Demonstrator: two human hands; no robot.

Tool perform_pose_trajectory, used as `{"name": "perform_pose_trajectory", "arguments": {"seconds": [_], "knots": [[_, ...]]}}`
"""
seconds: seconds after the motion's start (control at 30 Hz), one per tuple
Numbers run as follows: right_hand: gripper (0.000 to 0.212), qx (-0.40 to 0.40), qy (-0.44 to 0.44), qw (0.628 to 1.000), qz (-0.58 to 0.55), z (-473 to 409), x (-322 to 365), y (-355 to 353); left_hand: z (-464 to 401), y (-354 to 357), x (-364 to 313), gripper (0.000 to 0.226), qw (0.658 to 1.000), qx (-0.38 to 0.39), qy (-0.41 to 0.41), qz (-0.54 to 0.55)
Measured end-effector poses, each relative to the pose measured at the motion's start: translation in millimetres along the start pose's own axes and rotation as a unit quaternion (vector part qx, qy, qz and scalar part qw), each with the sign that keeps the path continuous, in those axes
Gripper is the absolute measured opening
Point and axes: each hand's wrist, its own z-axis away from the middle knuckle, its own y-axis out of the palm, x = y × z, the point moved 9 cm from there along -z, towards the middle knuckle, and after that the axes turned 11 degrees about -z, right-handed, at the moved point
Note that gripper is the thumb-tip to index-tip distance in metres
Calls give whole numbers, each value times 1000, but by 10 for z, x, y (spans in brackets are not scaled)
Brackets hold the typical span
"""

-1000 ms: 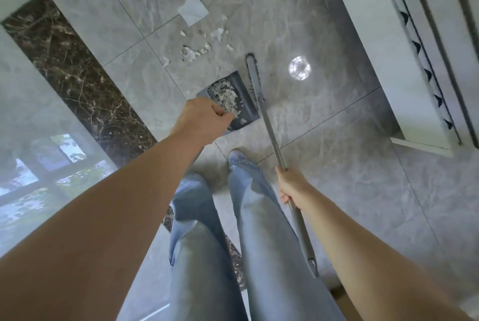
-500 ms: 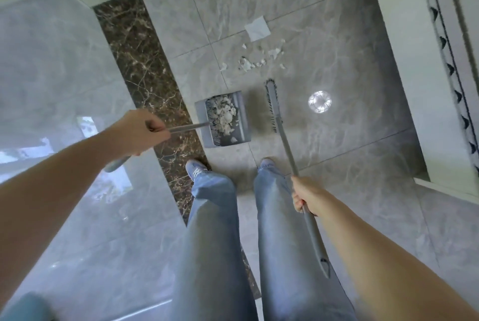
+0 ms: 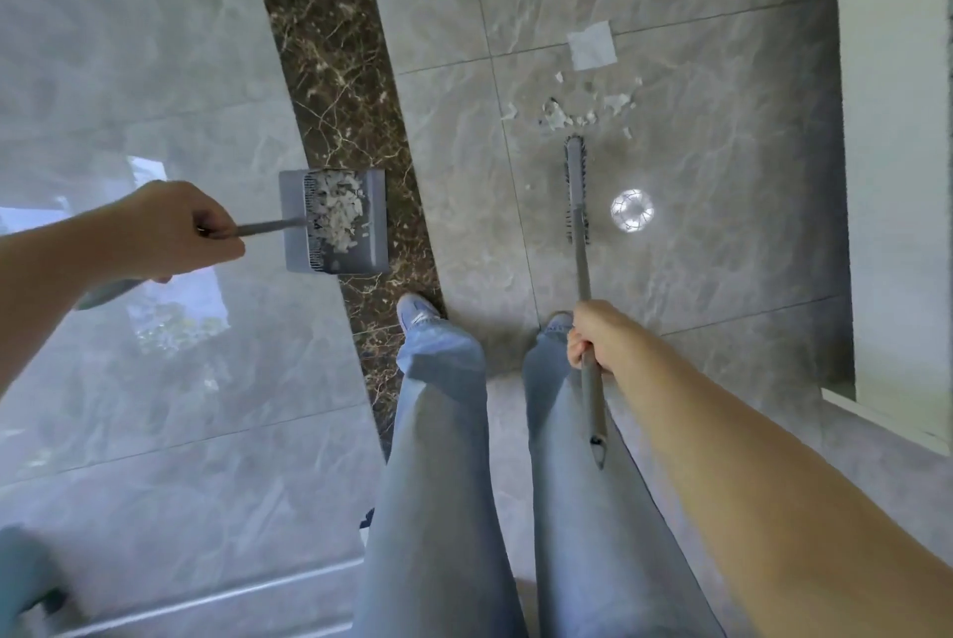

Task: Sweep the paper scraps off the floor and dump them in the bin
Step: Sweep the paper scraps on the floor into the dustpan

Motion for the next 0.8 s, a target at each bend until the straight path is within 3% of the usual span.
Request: {"name": "perform_pose_trajectory", "arguments": {"seconds": [0.2, 0.37, 0.5, 0.63, 0.73, 0.8], "knots": [[31, 14, 39, 999, 13, -1, 144, 822, -317, -57, 420, 19, 1000, -26, 2, -3], [47, 126, 73, 989, -24, 200, -378, 1638, -417, -121, 590, 20, 999, -29, 11, 19], [38, 87, 97, 991, -36, 472, -662, 1616, -352, -107, 600, 28, 999, 0, -2, 51], [37, 61, 86, 994, -31, 516, -545, 1635, -256, -64, 556, 21, 997, 10, 2, 70], [35, 76, 35, 996, 23, 485, -220, 1812, -197, -22, 563, 19, 997, 14, 9, 73], [33, 92, 49, 993, 63, 522, -212, 1994, -189, -7, 569, 20, 998, 13, 12, 68]]}}
